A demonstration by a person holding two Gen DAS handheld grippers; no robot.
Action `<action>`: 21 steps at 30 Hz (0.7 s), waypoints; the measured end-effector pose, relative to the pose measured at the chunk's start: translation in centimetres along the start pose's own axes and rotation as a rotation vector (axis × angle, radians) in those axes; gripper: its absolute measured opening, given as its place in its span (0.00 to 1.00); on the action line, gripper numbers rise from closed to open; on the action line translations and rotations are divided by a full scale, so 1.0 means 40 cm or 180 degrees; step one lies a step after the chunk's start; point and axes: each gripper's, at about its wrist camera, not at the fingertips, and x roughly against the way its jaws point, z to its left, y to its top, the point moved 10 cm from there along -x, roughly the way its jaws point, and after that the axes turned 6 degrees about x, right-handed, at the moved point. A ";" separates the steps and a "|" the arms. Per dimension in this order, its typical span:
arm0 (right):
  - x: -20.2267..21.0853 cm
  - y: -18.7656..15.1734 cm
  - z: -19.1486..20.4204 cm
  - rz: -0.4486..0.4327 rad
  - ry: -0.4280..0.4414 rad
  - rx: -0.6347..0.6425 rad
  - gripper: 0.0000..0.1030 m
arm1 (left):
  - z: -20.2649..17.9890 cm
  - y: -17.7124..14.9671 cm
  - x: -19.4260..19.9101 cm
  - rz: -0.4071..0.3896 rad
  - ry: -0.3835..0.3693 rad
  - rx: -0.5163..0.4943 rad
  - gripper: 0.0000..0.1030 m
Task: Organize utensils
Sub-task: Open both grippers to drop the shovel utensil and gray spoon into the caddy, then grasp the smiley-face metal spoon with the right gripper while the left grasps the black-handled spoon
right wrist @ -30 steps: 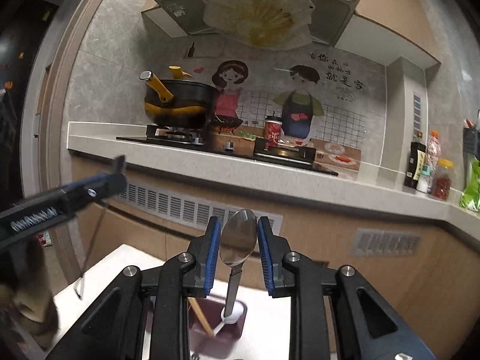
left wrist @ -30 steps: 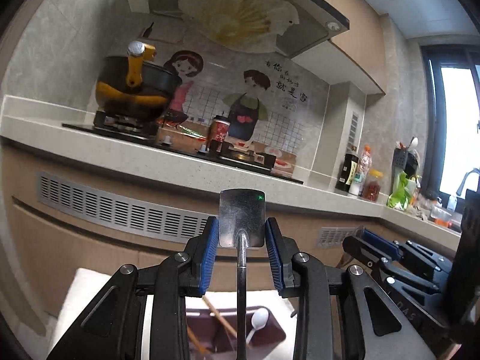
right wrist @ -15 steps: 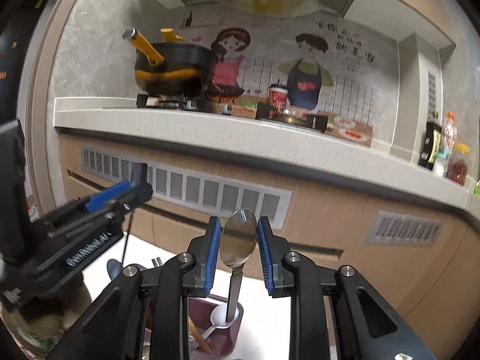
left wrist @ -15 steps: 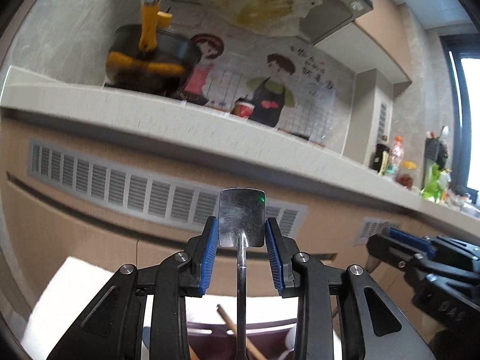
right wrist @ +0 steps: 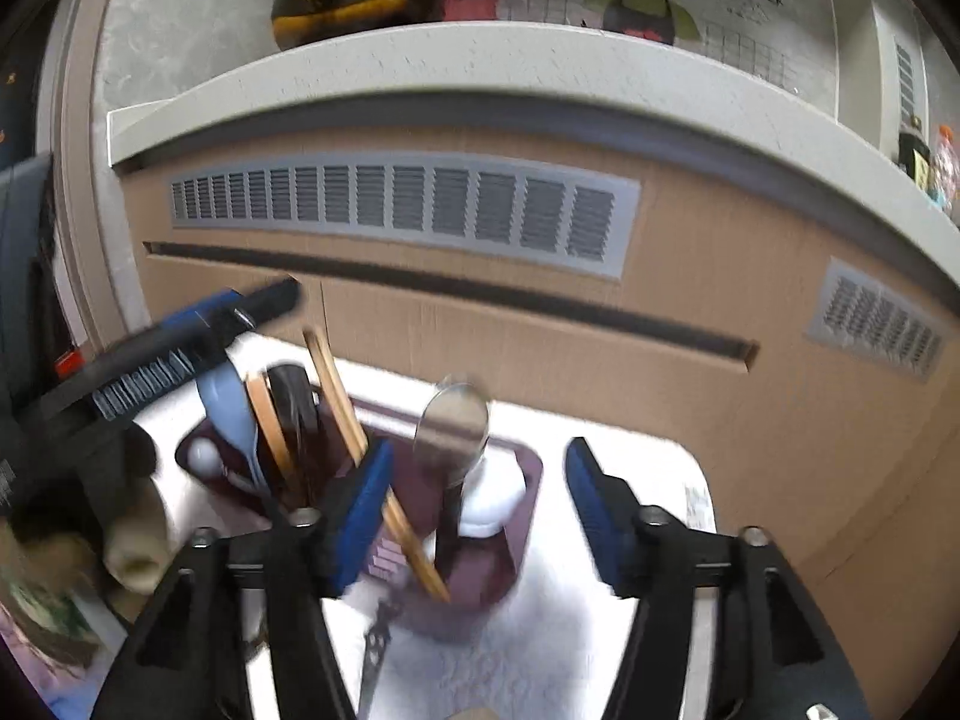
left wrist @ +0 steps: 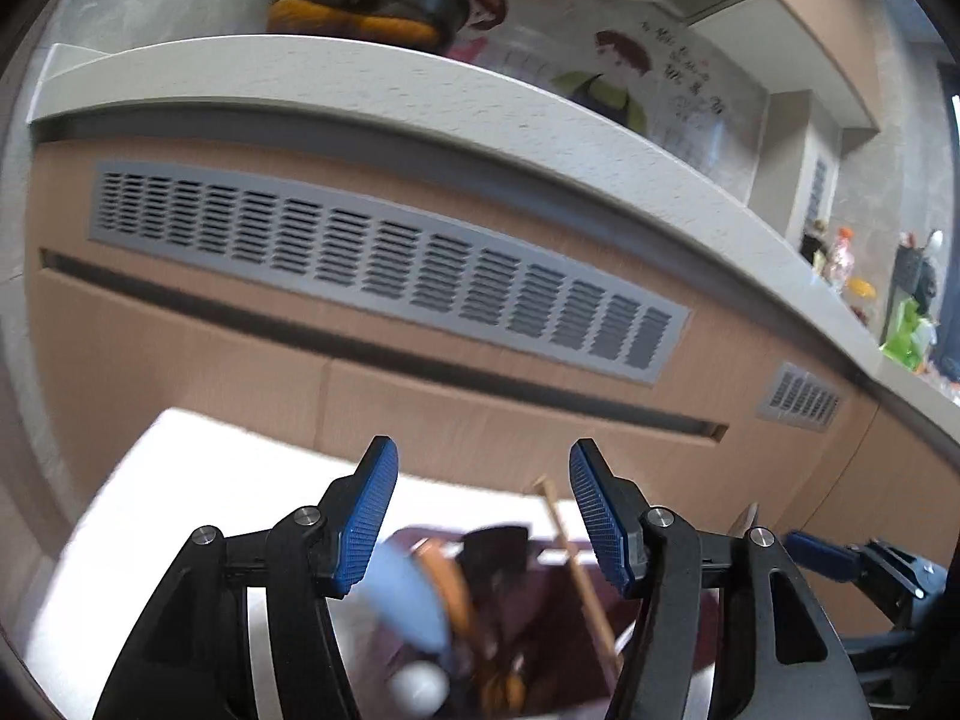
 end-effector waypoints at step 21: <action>0.003 -0.355 0.136 0.1067 0.0054 0.0126 0.94 | 0.128 -0.418 0.280 0.1379 0.0657 -0.0642 0.75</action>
